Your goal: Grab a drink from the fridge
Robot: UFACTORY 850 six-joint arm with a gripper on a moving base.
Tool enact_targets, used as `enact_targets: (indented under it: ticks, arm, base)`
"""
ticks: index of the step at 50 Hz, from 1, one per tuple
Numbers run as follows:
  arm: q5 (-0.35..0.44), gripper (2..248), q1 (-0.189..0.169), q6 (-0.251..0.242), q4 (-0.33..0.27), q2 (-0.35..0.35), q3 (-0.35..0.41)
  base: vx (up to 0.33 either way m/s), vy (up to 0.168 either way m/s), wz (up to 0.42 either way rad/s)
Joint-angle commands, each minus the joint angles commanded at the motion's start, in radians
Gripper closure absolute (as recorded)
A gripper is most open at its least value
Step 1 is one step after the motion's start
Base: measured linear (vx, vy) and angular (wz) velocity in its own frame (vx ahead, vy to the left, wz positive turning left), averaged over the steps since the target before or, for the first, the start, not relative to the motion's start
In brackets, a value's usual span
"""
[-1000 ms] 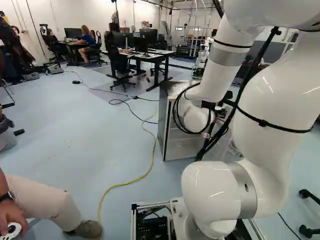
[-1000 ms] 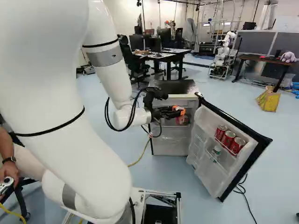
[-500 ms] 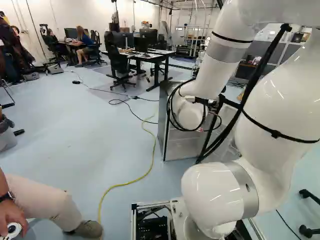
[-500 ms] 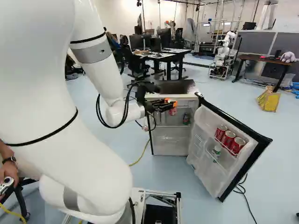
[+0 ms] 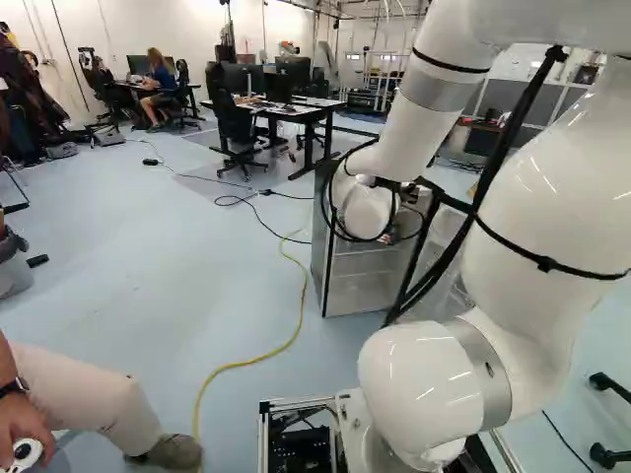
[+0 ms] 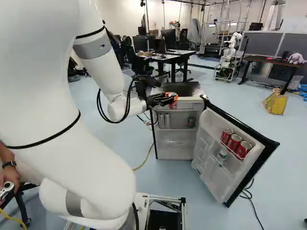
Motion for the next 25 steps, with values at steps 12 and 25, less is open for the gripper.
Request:
enact_targets:
  ticks: [12,25]
  arm:
    - [-0.033,159,0.007,0.000,-0.001,-0.043,-0.050]
    - [-0.066,159,0.008,0.000,-0.021,-0.089,-0.101]
  base:
    - [0.000,0.000,0.000]
    - [0.000,0.000,0.000]
